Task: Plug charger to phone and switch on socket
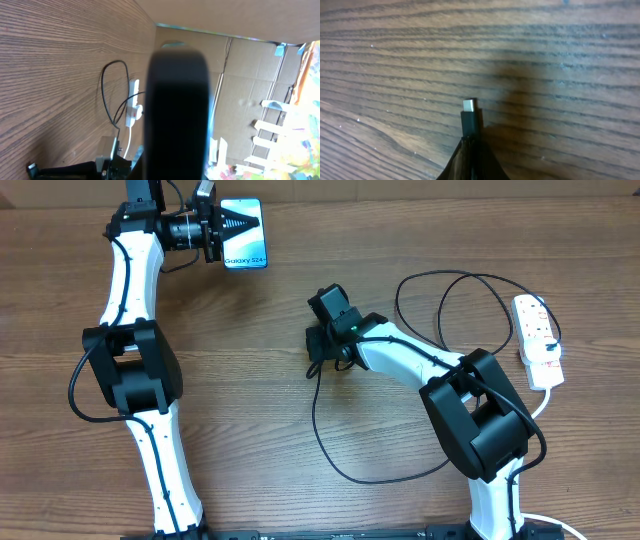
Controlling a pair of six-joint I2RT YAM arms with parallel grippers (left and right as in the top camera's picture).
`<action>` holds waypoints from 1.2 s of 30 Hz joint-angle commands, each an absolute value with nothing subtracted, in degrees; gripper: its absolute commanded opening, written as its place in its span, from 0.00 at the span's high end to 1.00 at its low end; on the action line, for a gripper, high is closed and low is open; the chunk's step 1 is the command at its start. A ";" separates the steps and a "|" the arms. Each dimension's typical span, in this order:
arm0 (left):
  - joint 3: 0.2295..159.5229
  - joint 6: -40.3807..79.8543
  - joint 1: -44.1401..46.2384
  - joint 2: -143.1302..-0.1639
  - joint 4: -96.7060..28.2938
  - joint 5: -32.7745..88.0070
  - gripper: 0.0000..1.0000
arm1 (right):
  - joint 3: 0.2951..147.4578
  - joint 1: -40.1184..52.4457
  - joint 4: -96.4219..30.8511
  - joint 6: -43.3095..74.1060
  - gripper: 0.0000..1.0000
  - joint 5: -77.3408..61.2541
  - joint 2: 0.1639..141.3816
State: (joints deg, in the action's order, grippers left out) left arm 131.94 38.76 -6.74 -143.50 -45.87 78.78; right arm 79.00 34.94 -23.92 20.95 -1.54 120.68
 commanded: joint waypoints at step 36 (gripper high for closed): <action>132.86 37.26 -6.35 -142.06 -46.50 80.93 0.96 | 78.35 31.92 -23.35 23.11 0.96 -11.27 115.07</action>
